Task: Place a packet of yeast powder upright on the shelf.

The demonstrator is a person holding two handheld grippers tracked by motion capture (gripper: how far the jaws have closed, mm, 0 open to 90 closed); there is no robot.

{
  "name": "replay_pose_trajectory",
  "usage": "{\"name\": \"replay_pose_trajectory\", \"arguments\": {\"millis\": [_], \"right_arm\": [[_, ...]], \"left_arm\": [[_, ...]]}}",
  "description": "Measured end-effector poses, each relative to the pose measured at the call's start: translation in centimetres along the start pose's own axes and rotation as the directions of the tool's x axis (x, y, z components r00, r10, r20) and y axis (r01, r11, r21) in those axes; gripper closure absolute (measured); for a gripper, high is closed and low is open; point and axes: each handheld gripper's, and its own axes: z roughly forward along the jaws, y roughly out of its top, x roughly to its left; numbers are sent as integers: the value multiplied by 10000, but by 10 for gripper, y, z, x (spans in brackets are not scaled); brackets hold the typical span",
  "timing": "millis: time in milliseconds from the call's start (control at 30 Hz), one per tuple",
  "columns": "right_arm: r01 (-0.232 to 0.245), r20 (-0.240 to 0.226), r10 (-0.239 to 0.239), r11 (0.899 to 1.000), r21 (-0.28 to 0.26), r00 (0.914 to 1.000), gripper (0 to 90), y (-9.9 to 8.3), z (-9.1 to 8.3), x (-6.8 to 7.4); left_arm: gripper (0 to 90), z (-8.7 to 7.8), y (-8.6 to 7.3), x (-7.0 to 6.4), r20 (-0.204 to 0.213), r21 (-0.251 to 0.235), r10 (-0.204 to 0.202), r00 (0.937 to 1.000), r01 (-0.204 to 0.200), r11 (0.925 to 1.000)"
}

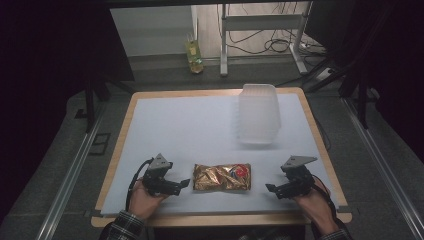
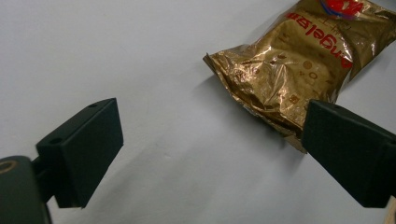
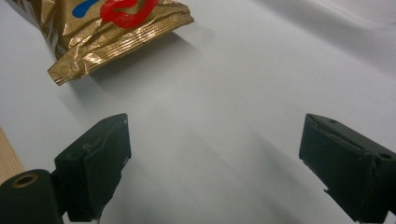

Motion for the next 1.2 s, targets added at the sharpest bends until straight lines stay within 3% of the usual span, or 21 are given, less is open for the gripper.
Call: {"name": "replay_pose_trajectory", "arguments": {"millis": [167, 267, 333, 467, 500, 533, 700, 733, 767, 800, 867, 1200], "right_arm": [[21, 26, -21, 10000, -87, 10000, 92, 0, 0, 0], [81, 14, -81, 9998, -160, 10000, 92, 0, -1, 0], [84, 10, -84, 9998, -170, 10000, 92, 0, -1, 0], [79, 7, -79, 9998, -171, 10000, 93, 0, -1, 0], [79, 7, -79, 9998, -171, 10000, 93, 0, -1, 0], [90, 24, -90, 9998, -166, 10000, 93, 0, -1, 0], [100, 26, -100, 9998, -181, 9999, 93, 0, -1, 1], [100, 26, -100, 9998, -181, 9999, 93, 0, -1, 1], [145, 21, -145, 9997, -200, 9999, 93, 1, -2, 1], [145, 21, -145, 9997, -200, 9999, 93, 1, -2, 1], [157, 37, -157, 9997, -190, 9999, 93, 0, -1, 1], [173, 80, -171, 9995, -263, 9998, 91, 1, -2, 1]], "left_arm": [[217, -3, 2, -4, -113, -167, 243, 9996, -244, 9996], [292, -6, 5, -8, 106, -346, 513, 9986, -510, 9981], [313, -6, 6, -10, 137, -399, 556, 9984, -550, 9977], [460, -8, 10, -14, 274, -560, 666, 9974, -650, 9963], [460, -8, 11, -15, 284, -605, 689, 9972, -671, 9959], [545, -8, 13, -17, 243, -653, 746, 9969, -729, 9952], [714, -6, 15, -21, 265, -648, 824, 9963, -805, 9946], [714, -5, 16, -22, 302, -640, 888, 9956, -868, 9942], [788, -4, 17, -23, 298, -639, 953, 9950, -932, 9936], [788, -3, 18, -25, 323, -626, 1022, 9942, -1000, 9930], [870, 1, 19, -29, 378, -586, 1212, 9919, -1189, 9912], [895, 20, 24, -42, 756, -255, 1589, 9844, -1574, 9872]]}}
